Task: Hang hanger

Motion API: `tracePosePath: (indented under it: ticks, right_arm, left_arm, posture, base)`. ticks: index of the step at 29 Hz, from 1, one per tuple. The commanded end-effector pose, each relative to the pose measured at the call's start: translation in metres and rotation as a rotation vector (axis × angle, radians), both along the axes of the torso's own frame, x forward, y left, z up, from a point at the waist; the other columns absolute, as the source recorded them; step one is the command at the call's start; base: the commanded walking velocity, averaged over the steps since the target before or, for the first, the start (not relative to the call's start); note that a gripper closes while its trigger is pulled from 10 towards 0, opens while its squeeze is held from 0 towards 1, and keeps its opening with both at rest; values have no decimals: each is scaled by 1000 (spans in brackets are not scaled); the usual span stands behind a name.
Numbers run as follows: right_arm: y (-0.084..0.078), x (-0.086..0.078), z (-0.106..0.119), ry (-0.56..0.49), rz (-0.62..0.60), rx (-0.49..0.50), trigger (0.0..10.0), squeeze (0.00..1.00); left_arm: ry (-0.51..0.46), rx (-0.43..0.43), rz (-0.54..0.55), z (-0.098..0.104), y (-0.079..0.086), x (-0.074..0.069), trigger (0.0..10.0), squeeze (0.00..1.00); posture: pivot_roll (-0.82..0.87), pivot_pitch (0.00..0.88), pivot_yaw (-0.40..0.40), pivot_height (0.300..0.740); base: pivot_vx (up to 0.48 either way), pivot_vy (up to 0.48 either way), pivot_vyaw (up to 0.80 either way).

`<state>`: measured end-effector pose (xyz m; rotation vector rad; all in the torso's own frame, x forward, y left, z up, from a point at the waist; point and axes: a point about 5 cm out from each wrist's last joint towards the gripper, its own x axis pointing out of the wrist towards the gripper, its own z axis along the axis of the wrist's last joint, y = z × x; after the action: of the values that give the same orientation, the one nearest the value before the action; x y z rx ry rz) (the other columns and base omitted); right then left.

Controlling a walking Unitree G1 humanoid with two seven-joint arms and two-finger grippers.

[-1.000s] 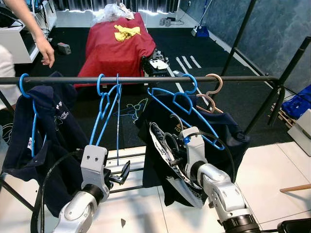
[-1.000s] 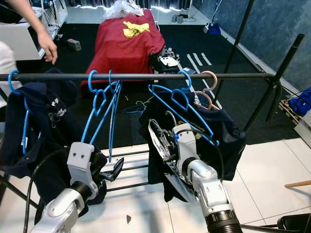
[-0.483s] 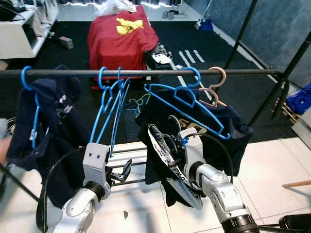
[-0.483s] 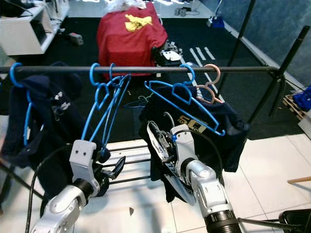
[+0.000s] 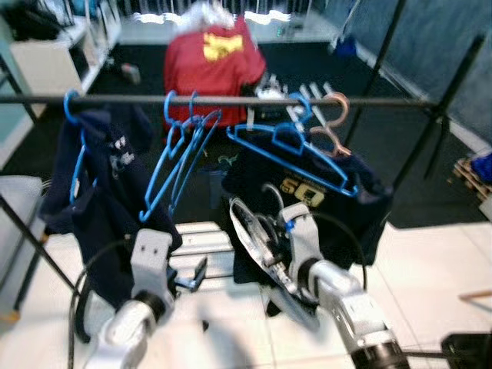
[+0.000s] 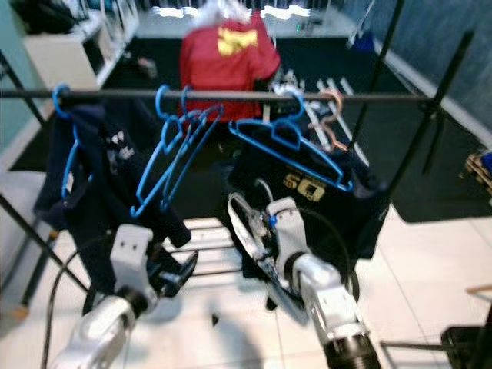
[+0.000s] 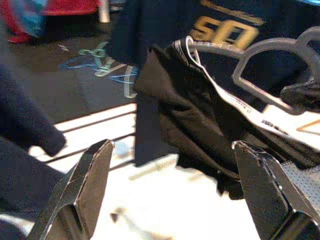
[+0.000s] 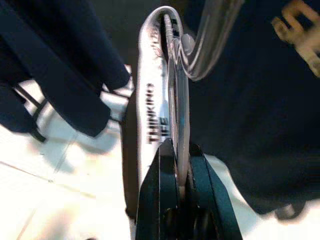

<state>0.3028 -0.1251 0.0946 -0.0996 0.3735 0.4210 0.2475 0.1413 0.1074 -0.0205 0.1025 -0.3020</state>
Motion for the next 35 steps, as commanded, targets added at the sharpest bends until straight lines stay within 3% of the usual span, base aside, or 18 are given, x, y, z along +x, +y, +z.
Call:
tracePosePath:
  ticks: [1,8,20,35]
  right_arm:
    - [5,-1,0,-1,15,3,10000,0]
    - [6,-2,-2,4,17,4,10000,0]
    - [6,-4,-6,22,15,1,10000,0]
    - [5,0,-4,8,24,-7,10000,0]
  left_arm:
    - [33,3,6,-7,3,-3,10000,0]
    - [42,30,-5,-8,4,1,10000,0]
    - [95,132,13,-13,7,19,10000,0]
    - [102,114,36,-13,4,26,10000,0]
  posture:
    - [24,78,-74,740]
    - [24,72,-66,740]
    - [20,87,-48,740]
    - [19,89,-48,740]
  base:
    - [-289,0,0]
    - [-265,0,0]
    - [0,0,0]
    - [0,0,0]
